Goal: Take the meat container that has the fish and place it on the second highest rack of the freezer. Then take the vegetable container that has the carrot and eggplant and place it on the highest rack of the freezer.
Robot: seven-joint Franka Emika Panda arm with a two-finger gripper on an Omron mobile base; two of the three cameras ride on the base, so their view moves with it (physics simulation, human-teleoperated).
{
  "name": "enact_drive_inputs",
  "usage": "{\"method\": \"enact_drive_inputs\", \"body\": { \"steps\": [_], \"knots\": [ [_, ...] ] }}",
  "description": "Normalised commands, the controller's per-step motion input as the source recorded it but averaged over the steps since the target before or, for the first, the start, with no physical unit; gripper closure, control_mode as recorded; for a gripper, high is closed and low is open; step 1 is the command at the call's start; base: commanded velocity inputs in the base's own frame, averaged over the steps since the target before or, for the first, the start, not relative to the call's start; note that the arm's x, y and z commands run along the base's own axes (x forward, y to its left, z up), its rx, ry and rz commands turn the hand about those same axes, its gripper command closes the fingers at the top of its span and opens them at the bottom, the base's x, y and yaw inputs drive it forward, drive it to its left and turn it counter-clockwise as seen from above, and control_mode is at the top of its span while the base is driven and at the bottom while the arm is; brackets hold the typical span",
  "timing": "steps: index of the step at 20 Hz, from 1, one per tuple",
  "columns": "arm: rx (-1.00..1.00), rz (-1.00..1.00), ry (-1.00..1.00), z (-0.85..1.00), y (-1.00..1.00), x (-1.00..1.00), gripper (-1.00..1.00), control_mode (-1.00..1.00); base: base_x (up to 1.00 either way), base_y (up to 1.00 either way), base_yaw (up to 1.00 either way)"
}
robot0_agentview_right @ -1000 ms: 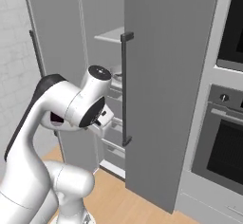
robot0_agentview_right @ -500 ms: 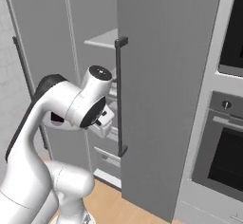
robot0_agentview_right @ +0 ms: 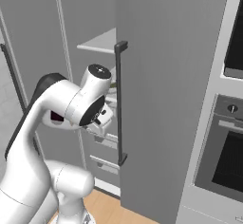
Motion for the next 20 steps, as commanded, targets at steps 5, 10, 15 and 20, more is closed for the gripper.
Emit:
{"method": "enact_drive_inputs", "body": {
  "steps": [5,10,15,20],
  "knots": [
    [0.0,0.0,0.0,0.0,0.0,0.0,1.0,1.0,0.49,0.21,-0.26],
    [0.0,0.0,0.0,0.0,0.0,0.0,1.0,1.0,0.47,0.31,-0.25],
    [0.0,0.0,0.0,0.0,0.0,0.0,1.0,1.0,0.25,0.47,-0.18],
    [0.0,0.0,0.0,0.0,0.0,0.0,1.0,1.0,-0.01,0.31,-0.07]
  ]
}}
